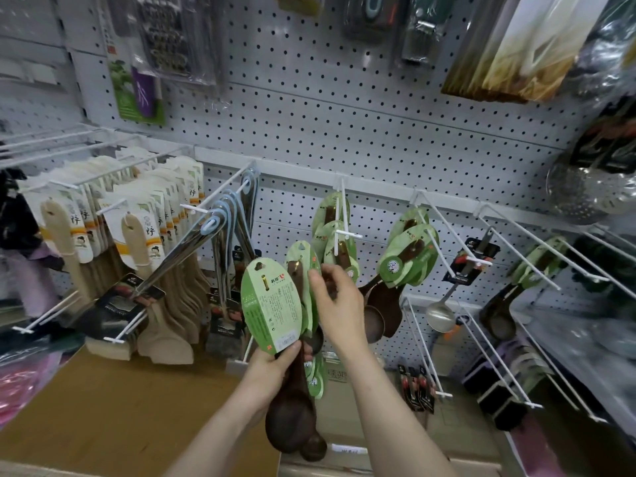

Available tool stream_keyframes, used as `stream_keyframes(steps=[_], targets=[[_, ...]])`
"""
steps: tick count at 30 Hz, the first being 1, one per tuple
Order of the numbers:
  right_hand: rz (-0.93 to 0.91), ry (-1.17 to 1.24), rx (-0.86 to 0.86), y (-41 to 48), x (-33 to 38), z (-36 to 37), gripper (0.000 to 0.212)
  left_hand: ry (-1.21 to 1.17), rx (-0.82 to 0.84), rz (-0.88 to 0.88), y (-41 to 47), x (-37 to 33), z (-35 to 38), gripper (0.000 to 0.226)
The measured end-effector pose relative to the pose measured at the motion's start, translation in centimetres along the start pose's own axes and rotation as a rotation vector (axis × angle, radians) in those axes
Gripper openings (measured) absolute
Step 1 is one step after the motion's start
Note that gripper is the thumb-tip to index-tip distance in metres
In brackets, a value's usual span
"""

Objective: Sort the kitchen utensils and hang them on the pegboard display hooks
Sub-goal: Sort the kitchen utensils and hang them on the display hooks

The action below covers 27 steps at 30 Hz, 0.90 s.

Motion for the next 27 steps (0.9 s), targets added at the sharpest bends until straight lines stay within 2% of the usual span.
stream_keyframes(steps=[1,8,12,17,21,27], targets=[[0.022,0.032,0.034,-0.3,0.2,0.0,0.035,0.016,0.01,0.006,-0.2,0.1,0.0,0.013],[0.09,0.202,0.094,-2.5,0.6,-0.9,0.016,0.038,0.089,0.019,-2.7,0.8,0.1,0.02],[0.135,0.282,0.06,-3.8,0.3,-1.6,0.023,0.074,0.142,0.027,-3.9,1.0,0.3,0.027],[0.154,0.325,0.038,-5.4,0.5,-2.9,0.018,0.137,0.134,0.019,-4.3,2.2,-0.3,0.015],[0.193,0.379,0.02,-6.5,0.3,-3.9,0.024,0.161,0.143,0.038,-4.4,2.8,-0.2,0.026],[0.213,0.425,-0.034,-7.3,-0.9,-6.8,0.021,0.216,0.205,0.049,-4.1,4.0,1.8,0.023]])
Point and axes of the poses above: each hand's wrist, its own y-axis towards the middle knuckle, its own z-axis out of the palm, x = y × z, the point moved 3 cm from there along y, towards the middle knuckle, and after that the axes turned 8 degrees about -y, right-handed, at the moved point
